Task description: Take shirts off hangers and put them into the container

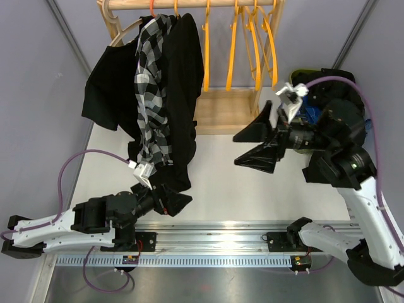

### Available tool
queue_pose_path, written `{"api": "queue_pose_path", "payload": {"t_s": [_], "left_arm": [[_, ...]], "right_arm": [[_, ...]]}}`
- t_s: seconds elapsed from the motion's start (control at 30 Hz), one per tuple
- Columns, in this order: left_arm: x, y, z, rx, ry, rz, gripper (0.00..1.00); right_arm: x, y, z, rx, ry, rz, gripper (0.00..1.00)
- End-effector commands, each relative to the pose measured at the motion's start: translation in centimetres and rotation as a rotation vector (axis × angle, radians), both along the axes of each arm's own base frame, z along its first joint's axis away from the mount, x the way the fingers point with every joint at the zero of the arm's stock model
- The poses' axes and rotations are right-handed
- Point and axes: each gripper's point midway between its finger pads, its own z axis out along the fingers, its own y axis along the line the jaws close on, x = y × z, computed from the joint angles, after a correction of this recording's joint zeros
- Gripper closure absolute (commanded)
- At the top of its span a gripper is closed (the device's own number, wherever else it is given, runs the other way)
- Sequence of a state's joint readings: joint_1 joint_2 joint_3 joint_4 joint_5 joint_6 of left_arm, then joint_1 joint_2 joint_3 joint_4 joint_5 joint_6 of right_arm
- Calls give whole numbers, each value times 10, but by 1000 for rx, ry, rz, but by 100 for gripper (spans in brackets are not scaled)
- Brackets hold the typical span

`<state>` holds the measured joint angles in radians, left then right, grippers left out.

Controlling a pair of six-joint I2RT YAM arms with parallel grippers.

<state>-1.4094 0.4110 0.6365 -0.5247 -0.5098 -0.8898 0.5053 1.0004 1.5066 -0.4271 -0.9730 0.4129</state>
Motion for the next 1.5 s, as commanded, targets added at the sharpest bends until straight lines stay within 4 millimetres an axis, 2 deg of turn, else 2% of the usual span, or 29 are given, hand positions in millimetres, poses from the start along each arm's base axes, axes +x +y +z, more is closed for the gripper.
{"api": "queue_pose_path", "payload": {"t_s": [0.0,0.03,0.07,0.1,0.13,0.27,0.3,0.33,0.37,0.4,0.43,0.47,0.5,0.53,0.57,0.63,0.67,0.7,0.73,0.77,0.83,0.9,1.03,1.13,1.27,1.3,1.37,1.4,1.47], "left_arm": [[5,5,8,-41,-10,40,1],[6,7,7,-38,-7,45,1],[6,9,8,-45,-8,50,1],[6,11,9,-49,-8,53,1],[7,15,7,-40,-4,62,1],[8,24,7,-59,-6,78,1],[8,26,8,-67,-6,82,1],[8,29,7,-65,-5,88,1],[8,30,7,-65,-6,90,1],[9,32,7,-63,-6,93,1],[9,35,5,-57,-5,101,1],[10,37,6,-59,-6,104,1],[10,39,6,-60,-8,108,1],[10,41,6,-61,-7,110,1],[10,42,5,-60,-7,113,1],[10,45,6,-68,-6,117,1],[10,46,6,-71,-7,118,1],[11,48,6,-71,-8,121,1],[10,49,6,-73,-8,121,1],[10,51,7,-83,-9,123,1],[10,53,7,-88,-8,126,1],[10,55,9,-100,-7,124,1],[9,54,6,-108,-3,120,1],[7,51,5,-112,3,106,1],[5,48,3,-116,7,93,1],[4,47,2,-116,9,87,1],[4,48,4,-122,10,86,1],[4,49,4,-122,9,89,1],[4,51,5,-128,7,90,1]], "right_arm": [[-21,32,13,27,-32,200,1],[-33,52,1,-14,4,269,0],[-39,59,10,-9,-59,289,1],[-46,68,8,-26,-63,310,1],[-52,85,-5,-70,-35,330,1],[-59,113,-5,-87,-91,336,1],[-56,118,-5,-96,-105,314,0],[-37,132,-21,-162,-89,204,1],[-38,138,-13,-165,-142,162,0],[-31,146,-17,-199,-162,86,1],[5,156,-34,-283,-176,-119,0],[7,161,-25,-282,-220,-180,0],[23,163,-26,-302,-230,-276,1],[59,164,-35,-356,-238,-482,0],[75,158,-21,-343,-257,-605,1],[113,150,-22,-394,-303,-874,0],[121,146,-9,-391,-345,-927,1],[129,143,-7,-406,-360,-994,0],[137,158,-18,-435,-378,-1016,1],[142,155,-2,-413,-394,-1058,0],[157,157,1,-404,-404,-1192,1],[165,148,14,-402,-440,-1289,0],[179,146,40,-261,-415,-1380,1],[195,137,42,-226,-376,-1434,3],[231,122,35,-161,-283,-1466,11],[237,126,26,-190,-284,-1420,11],[248,126,26,-137,-212,-1373,14],[259,136,11,-169,-195,-1287,16],[261,144,11,-156,-183,-1234,17]]}}
